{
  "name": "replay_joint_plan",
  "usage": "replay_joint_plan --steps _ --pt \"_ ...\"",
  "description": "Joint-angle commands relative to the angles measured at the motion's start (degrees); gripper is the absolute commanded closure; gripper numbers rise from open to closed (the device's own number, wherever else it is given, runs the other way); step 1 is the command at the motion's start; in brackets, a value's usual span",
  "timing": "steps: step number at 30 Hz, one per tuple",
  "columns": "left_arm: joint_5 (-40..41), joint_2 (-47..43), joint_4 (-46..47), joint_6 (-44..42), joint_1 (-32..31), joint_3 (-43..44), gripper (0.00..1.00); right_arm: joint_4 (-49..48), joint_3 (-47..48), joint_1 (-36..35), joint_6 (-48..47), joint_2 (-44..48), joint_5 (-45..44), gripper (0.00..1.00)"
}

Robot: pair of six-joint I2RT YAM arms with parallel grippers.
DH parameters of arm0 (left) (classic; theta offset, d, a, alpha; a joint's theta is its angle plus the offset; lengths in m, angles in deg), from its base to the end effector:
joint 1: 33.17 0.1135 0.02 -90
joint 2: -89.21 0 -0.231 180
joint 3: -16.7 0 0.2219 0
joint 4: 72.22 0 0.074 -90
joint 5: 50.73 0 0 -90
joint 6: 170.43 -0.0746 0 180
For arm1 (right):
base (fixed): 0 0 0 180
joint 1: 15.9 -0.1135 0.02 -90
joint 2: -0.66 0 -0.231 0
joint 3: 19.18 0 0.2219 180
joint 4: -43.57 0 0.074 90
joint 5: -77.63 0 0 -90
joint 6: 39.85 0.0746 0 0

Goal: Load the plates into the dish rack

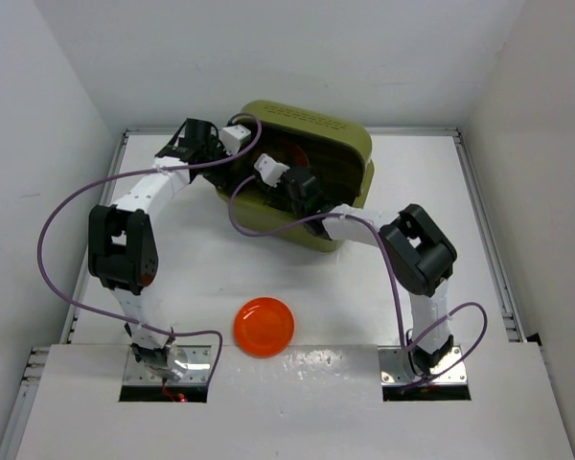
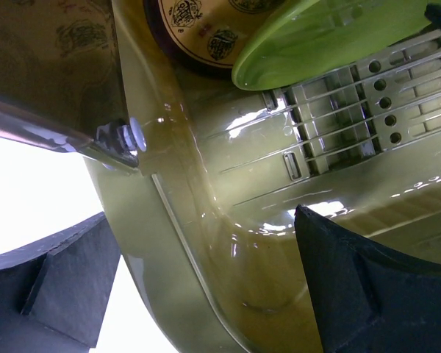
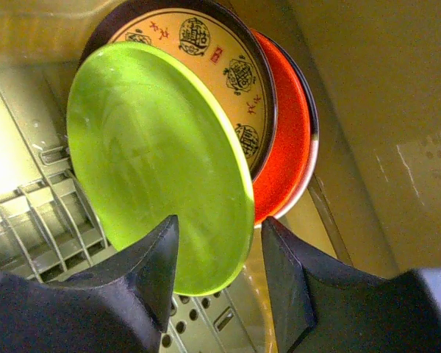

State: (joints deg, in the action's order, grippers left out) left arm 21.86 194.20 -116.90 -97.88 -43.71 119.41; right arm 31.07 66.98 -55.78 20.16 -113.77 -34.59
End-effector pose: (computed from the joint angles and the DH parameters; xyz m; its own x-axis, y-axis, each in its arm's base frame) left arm 0.3897 -0.0952 0.2217 -0.5729 0.3976 -0.7167 0.5735 0.8192 -0.0040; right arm 0.3624 0.2660 0.1798 -0.0235 -0.6227 -0.7821 -0.3765 0.7303 -0.5701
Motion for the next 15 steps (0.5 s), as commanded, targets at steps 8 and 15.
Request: replay_joint_plan --steps 8,15 --pt "-0.78 -1.72 -3.35 -2.15 -0.18 -3.26 0.0 -1.26 3.09 -0.9 -0.5 0.61 -1.77 0.33" --pt "-0.78 -2.33 -3.35 -2.15 -0.18 -4.41 0.0 -0.38 5.37 -1.69 -0.68 1.14 -2.83 0.18"
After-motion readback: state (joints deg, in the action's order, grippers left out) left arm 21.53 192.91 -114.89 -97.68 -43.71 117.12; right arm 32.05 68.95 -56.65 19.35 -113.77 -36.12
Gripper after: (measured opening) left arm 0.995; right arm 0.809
